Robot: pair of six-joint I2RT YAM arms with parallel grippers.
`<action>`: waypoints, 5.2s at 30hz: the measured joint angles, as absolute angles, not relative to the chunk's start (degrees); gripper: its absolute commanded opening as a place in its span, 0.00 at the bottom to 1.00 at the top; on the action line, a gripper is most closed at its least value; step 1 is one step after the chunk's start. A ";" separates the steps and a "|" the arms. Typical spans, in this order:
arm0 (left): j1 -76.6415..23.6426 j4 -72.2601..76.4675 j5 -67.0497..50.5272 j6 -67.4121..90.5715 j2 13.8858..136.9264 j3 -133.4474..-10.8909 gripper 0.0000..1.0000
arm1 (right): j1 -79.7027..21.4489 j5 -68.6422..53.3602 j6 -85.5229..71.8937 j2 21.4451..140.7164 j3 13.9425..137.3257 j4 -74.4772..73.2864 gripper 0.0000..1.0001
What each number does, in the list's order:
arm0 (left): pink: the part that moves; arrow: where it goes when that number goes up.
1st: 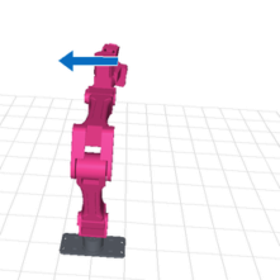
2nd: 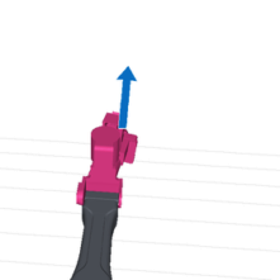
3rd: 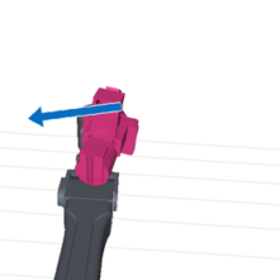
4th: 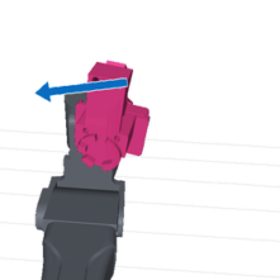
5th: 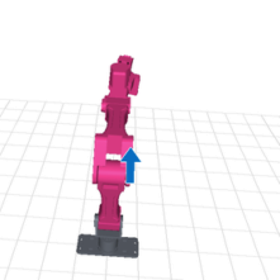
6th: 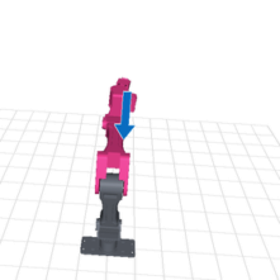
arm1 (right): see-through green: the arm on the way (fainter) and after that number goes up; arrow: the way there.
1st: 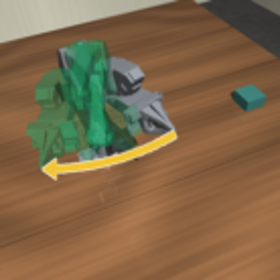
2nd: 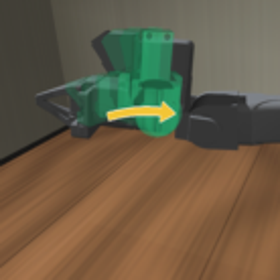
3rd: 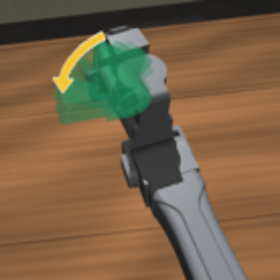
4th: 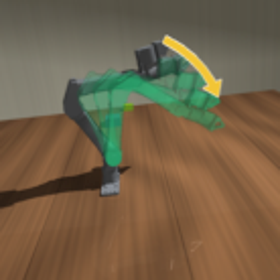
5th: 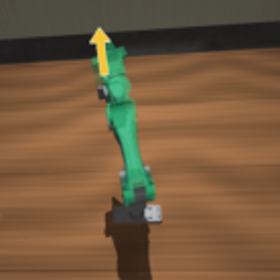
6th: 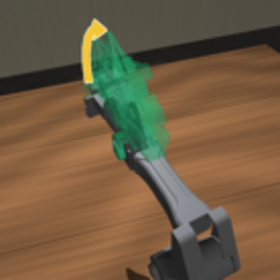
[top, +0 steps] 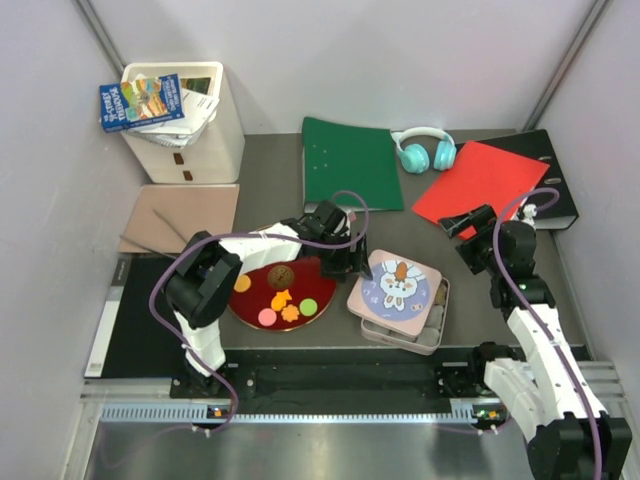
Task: Pack the cookies
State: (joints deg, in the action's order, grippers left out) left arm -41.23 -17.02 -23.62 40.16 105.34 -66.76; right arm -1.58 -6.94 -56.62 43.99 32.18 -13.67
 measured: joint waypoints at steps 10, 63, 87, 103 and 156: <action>-41.30 -21.54 -20.51 36.18 102.56 -66.76 0.74 | -1.56 0.73 -48.01 41.85 35.00 -21.96 0.99; -52.03 -25.36 -28.95 27.05 100.99 -68.73 0.69 | -1.58 -8.62 -44.86 42.00 28.12 -32.16 0.99; -52.29 -28.80 -26.57 26.30 100.99 -71.22 0.77 | -1.61 -13.67 -43.22 42.37 24.34 -35.29 0.65; -52.29 -30.52 -24.58 25.74 101.01 -72.34 0.78 | -1.63 -12.99 -47.13 41.74 24.40 -37.50 0.61; -64.36 -11.81 -9.37 22.15 77.95 -41.78 0.00 | -5.76 -12.05 -25.63 97.93 77.67 -48.45 0.01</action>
State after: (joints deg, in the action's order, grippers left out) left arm -64.36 -11.81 -9.37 22.15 77.95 -41.78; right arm -5.76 -12.05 -25.63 97.93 77.67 -48.45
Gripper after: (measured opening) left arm 0.010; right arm 0.005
